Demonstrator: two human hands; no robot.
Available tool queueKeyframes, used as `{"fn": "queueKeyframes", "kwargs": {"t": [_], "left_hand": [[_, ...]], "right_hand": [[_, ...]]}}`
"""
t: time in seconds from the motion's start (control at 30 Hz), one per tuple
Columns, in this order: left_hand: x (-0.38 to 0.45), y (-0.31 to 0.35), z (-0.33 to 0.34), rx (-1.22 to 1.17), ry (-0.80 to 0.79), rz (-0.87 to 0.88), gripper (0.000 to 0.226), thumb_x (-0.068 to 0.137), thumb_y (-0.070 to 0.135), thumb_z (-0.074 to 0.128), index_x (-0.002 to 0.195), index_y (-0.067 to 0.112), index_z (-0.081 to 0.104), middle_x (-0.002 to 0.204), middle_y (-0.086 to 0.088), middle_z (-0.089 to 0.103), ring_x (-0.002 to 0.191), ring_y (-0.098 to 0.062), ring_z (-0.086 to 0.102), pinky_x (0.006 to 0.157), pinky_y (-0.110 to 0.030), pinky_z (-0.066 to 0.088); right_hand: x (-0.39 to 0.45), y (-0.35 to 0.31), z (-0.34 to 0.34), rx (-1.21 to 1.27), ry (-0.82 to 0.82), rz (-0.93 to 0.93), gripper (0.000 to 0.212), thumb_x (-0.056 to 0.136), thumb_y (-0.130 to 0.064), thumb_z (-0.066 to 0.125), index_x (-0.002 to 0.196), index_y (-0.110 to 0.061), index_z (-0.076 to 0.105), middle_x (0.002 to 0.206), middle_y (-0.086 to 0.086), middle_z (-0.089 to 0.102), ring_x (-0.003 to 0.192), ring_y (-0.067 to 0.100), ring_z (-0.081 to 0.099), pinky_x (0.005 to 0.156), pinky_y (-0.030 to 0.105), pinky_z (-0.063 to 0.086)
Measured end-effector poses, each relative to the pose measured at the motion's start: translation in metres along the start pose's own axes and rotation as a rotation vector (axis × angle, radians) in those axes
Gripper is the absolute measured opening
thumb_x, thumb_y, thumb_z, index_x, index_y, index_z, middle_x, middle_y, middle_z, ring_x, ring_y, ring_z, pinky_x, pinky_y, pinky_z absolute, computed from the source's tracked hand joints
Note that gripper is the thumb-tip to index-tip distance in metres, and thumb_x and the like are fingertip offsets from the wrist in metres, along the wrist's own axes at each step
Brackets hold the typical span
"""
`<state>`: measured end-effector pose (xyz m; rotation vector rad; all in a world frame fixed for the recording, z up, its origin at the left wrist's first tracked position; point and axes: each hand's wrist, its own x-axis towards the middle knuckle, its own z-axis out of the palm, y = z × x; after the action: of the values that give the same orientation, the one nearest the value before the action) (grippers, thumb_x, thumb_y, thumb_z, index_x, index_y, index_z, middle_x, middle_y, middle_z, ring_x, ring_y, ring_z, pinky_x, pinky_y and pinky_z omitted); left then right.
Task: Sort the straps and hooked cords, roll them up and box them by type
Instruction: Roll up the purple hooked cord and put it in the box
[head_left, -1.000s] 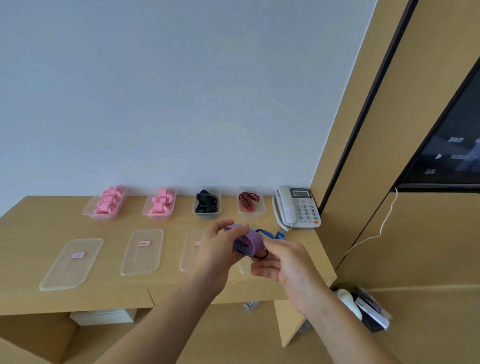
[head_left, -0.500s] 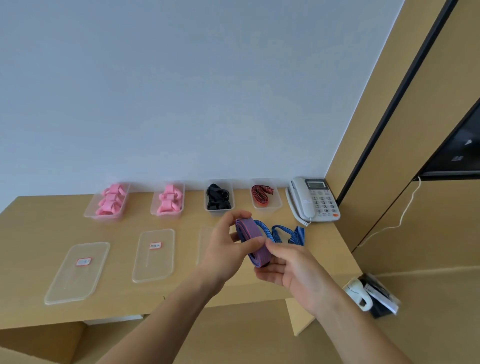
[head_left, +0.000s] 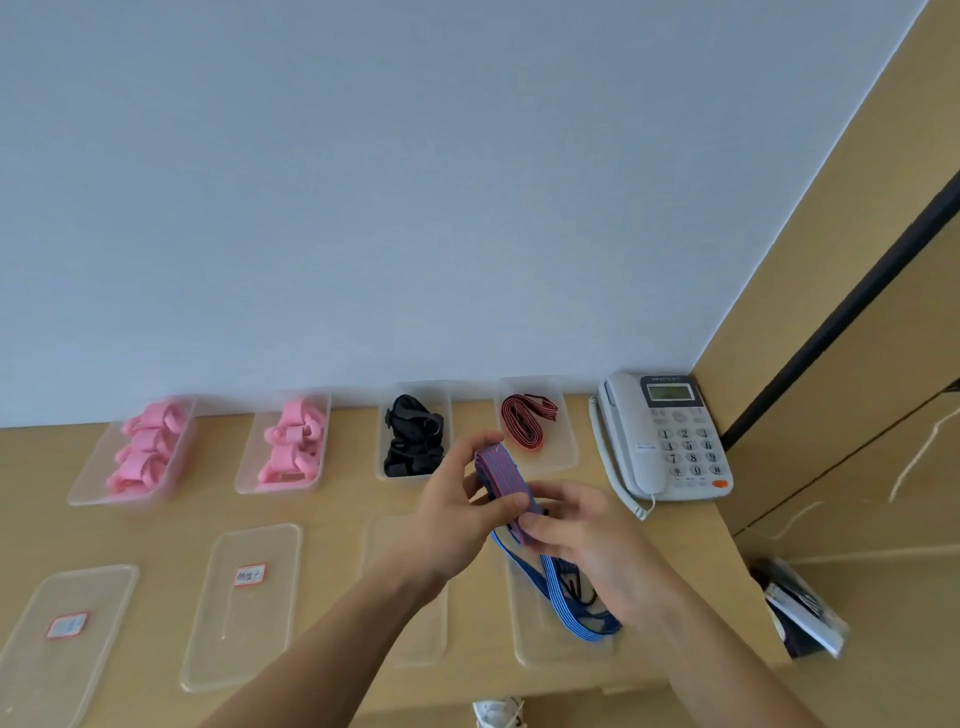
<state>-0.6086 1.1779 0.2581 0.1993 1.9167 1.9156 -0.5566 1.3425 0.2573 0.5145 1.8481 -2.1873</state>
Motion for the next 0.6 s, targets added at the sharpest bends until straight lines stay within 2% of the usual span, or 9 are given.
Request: {"fn": "queueKeyframes", "kwargs": {"t": [0.07, 0.13, 0.2, 0.27, 0.33, 0.4, 0.5, 0.6], "left_hand": [[0.024, -0.004, 0.003, 0.031, -0.013, -0.029, 0.060, 0.084, -0.006, 0.078, 0.128, 0.028, 0.057, 0.119, 0.004, 0.067, 0.103, 0.002, 0.068, 0.086, -0.021, 0.055], [0.052, -0.014, 0.005, 0.105, -0.009, -0.051, 0.065, 0.077, 0.011, 0.087, 0.129, 0.037, 0.057, 0.124, 0.014, 0.068, 0.118, 0.002, 0.062, 0.098, -0.025, 0.052], [0.076, -0.025, 0.007, 0.193, 0.038, -0.080, 0.064, 0.074, 0.027, 0.088, 0.126, 0.046, 0.057, 0.129, 0.021, 0.064, 0.128, 0.000, 0.055, 0.105, -0.028, 0.049], [0.094, -0.034, 0.009, 0.347, 0.127, -0.108, 0.057, 0.082, 0.030, 0.084, 0.128, 0.046, 0.056, 0.134, 0.016, 0.060, 0.126, -0.006, 0.055, 0.106, -0.033, 0.050], [0.109, -0.043, 0.011, 0.540, 0.207, -0.126, 0.053, 0.088, 0.030, 0.078, 0.136, 0.035, 0.057, 0.131, 0.007, 0.060, 0.117, -0.010, 0.057, 0.103, -0.036, 0.051], [0.119, -0.048, 0.014, 0.644, 0.225, -0.128, 0.050, 0.091, 0.027, 0.074, 0.138, 0.027, 0.057, 0.125, 0.003, 0.059, 0.107, -0.010, 0.059, 0.099, -0.035, 0.053], [0.130, -0.059, 0.019, 0.697, 0.207, -0.135, 0.048, 0.091, 0.016, 0.073, 0.136, 0.024, 0.059, 0.121, 0.003, 0.058, 0.103, -0.008, 0.059, 0.095, -0.031, 0.055], [0.133, -0.066, 0.021, 0.689, 0.219, -0.159, 0.046, 0.088, 0.005, 0.074, 0.130, 0.022, 0.064, 0.117, 0.002, 0.060, 0.100, -0.008, 0.062, 0.091, -0.024, 0.055]], "right_hand": [[0.020, -0.005, -0.011, -0.102, 0.068, 0.000, 0.039, 0.084, -0.001, 0.077, 0.121, -0.008, 0.067, 0.095, 0.014, 0.076, 0.084, 0.025, 0.074, 0.082, 0.032, 0.060], [0.042, -0.008, -0.025, -0.211, 0.147, -0.003, 0.039, 0.081, -0.008, 0.081, 0.116, -0.019, 0.067, 0.095, 0.008, 0.076, 0.086, 0.019, 0.074, 0.082, 0.026, 0.059], [0.065, -0.011, -0.037, -0.346, 0.212, -0.043, 0.037, 0.082, -0.009, 0.081, 0.105, -0.034, 0.066, 0.093, 0.000, 0.074, 0.085, 0.013, 0.071, 0.075, 0.019, 0.057], [0.086, -0.009, -0.049, -0.572, 0.286, -0.138, 0.034, 0.082, -0.012, 0.078, 0.098, -0.039, 0.066, 0.089, -0.009, 0.071, 0.082, 0.011, 0.067, 0.072, 0.021, 0.055], [0.107, -0.004, -0.057, -0.843, 0.303, -0.243, 0.025, 0.081, -0.014, 0.073, 0.101, -0.029, 0.069, 0.088, -0.009, 0.066, 0.081, 0.014, 0.061, 0.072, 0.028, 0.051], [0.123, 0.004, -0.060, -1.050, 0.266, -0.314, 0.027, 0.080, -0.016, 0.072, 0.107, -0.018, 0.068, 0.091, -0.003, 0.062, 0.081, 0.018, 0.056, 0.072, 0.031, 0.049], [0.142, 0.015, -0.062, -1.218, 0.175, -0.335, 0.031, 0.078, -0.016, 0.074, 0.108, -0.013, 0.067, 0.094, 0.003, 0.062, 0.083, 0.025, 0.060, 0.072, 0.033, 0.051], [0.152, 0.018, -0.063, -1.247, 0.173, -0.349, 0.031, 0.071, -0.014, 0.078, 0.101, -0.014, 0.070, 0.090, 0.002, 0.064, 0.078, 0.024, 0.060, 0.068, 0.033, 0.050]]}}
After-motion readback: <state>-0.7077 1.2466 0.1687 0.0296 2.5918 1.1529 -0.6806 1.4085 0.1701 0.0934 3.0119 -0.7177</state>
